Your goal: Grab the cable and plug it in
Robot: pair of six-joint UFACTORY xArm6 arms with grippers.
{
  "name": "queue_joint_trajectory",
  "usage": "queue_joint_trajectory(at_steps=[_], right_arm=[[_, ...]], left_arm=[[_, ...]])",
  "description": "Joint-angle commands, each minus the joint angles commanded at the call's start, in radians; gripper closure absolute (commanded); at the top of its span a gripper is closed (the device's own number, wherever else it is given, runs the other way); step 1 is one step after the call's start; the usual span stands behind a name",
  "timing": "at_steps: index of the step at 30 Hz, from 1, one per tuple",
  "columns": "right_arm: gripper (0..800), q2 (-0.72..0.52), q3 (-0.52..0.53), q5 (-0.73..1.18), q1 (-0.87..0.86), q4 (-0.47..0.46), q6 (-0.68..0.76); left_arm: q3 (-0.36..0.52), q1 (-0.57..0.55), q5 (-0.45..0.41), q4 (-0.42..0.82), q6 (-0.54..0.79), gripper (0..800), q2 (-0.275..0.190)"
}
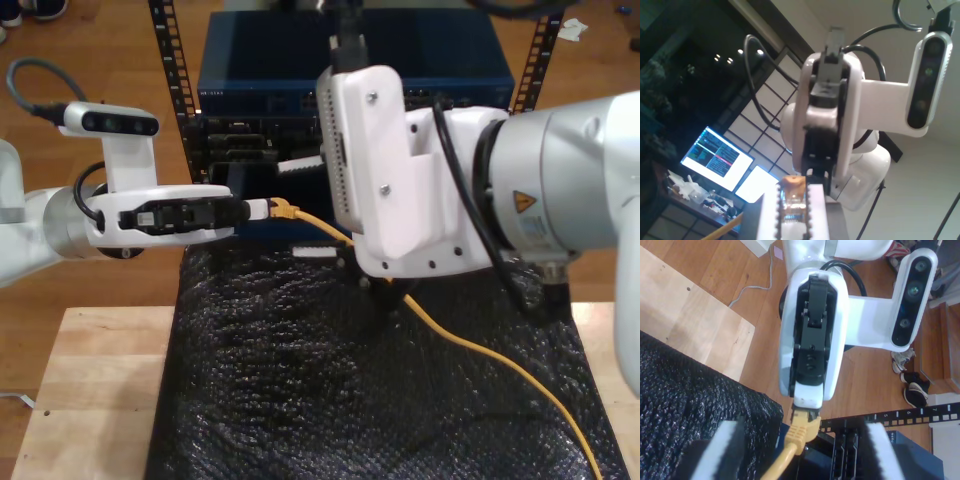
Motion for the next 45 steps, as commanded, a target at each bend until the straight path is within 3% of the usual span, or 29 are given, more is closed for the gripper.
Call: queue_joint_trajectory(at_steps=[8,13,18,45], right_arm=[[354,0.0,0.003,-0.008,0.006,0.002,0.005],[458,0.002,0.009,-0.011,0.006,0.002,0.006],[499,0.003,0.009,-0.011,0.006,0.003,0.008],[574,0.009,0.009,-0.009,0.017,0.003,0.009]], left_arm=[[0.002,0.0,0.009,0.0,0.0,786,0.005],[0.0,0.0,0.011,-0.002,0.0,785,0.005],[0.0,0.0,0.012,-0.002,0.0,785,0.009],[0.0,-0.002,0.032,-0.006,0.0,785,0.02]])
